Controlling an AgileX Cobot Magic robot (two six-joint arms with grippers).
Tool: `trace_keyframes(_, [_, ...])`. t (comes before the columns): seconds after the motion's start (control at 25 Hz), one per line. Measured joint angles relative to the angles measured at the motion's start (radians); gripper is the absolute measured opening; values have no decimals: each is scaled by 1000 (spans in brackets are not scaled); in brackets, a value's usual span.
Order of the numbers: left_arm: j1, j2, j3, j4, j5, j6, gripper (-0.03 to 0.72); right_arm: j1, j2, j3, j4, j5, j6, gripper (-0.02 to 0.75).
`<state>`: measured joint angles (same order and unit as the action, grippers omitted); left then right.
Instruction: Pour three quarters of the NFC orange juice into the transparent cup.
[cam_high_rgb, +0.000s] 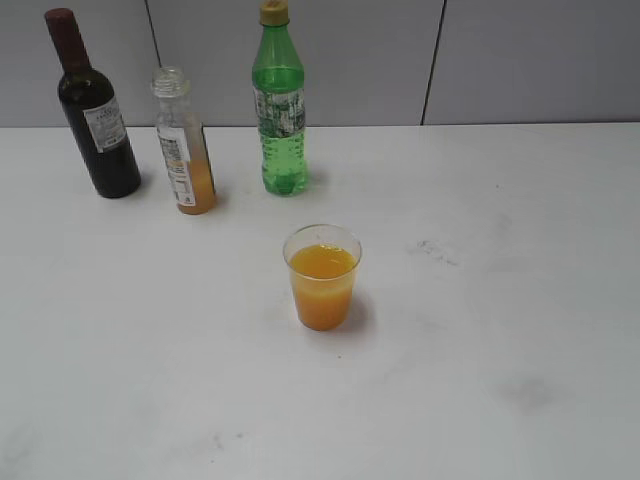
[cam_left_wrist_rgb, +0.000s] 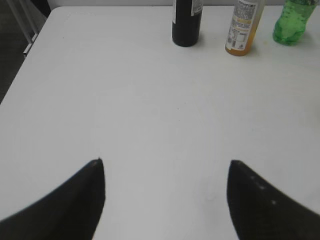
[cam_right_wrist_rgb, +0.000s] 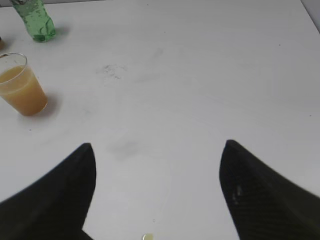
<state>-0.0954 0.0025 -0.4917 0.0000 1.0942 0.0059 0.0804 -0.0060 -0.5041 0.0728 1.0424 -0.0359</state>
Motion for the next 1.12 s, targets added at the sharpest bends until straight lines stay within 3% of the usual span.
trace_keyframes(1.12, [0,-8,8,6,2,-6,584,0,0,0,3,-1,0,591])
